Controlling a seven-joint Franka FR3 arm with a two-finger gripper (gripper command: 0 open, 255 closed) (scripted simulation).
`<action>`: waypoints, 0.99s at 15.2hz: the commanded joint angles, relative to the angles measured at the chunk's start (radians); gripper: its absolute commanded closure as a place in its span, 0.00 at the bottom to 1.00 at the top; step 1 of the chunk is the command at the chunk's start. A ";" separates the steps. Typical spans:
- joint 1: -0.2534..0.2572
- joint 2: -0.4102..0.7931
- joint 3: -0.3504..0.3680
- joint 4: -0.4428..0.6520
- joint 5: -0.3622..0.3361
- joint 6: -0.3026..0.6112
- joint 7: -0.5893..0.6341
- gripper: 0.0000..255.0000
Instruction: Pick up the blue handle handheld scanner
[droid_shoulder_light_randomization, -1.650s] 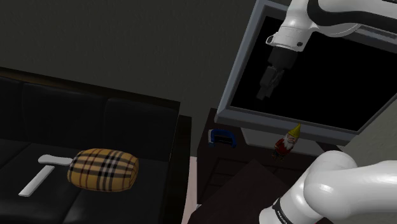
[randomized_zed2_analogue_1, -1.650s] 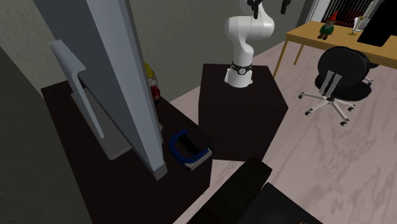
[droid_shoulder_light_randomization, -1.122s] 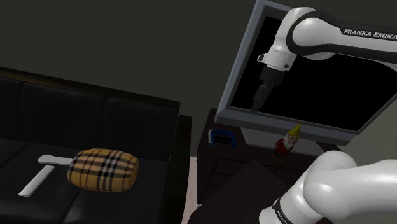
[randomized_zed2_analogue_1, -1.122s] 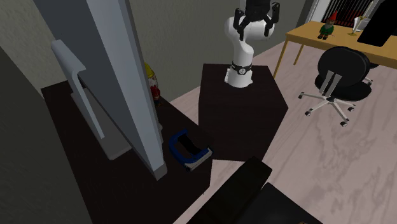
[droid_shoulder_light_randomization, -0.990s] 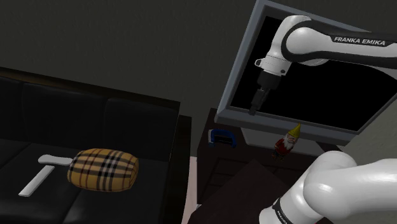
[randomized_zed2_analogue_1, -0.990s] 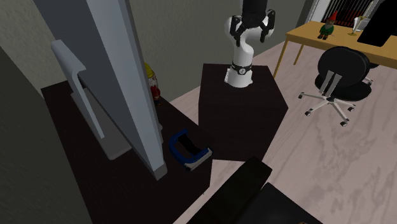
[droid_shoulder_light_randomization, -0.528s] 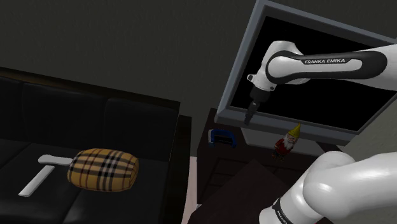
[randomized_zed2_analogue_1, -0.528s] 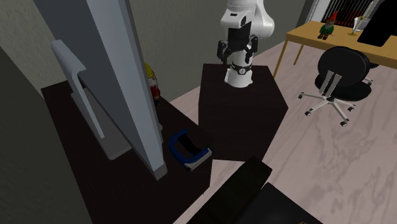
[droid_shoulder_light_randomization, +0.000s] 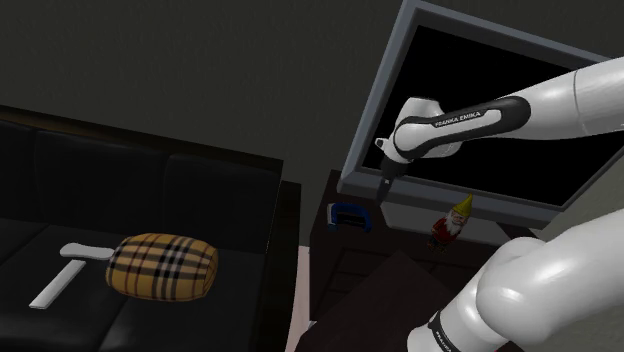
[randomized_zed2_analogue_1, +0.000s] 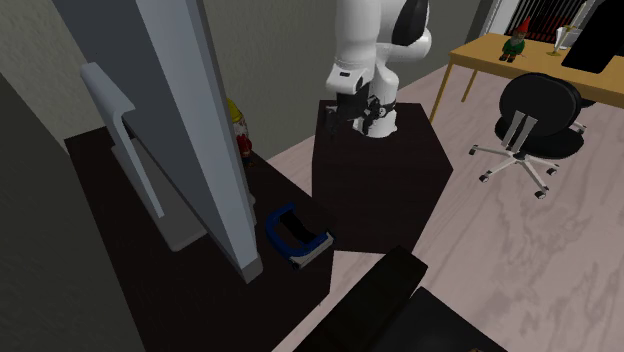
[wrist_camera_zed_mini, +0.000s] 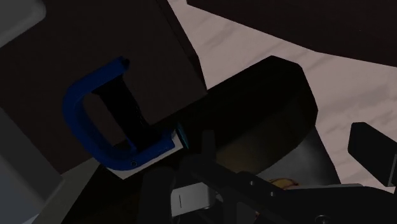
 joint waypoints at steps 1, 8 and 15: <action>0.007 0.086 -0.029 0.014 0.007 0.081 -0.056 0.00; 0.025 0.397 -0.087 0.100 0.141 0.315 -0.288 0.00; -0.063 0.708 -0.006 0.265 0.348 0.464 -0.547 0.00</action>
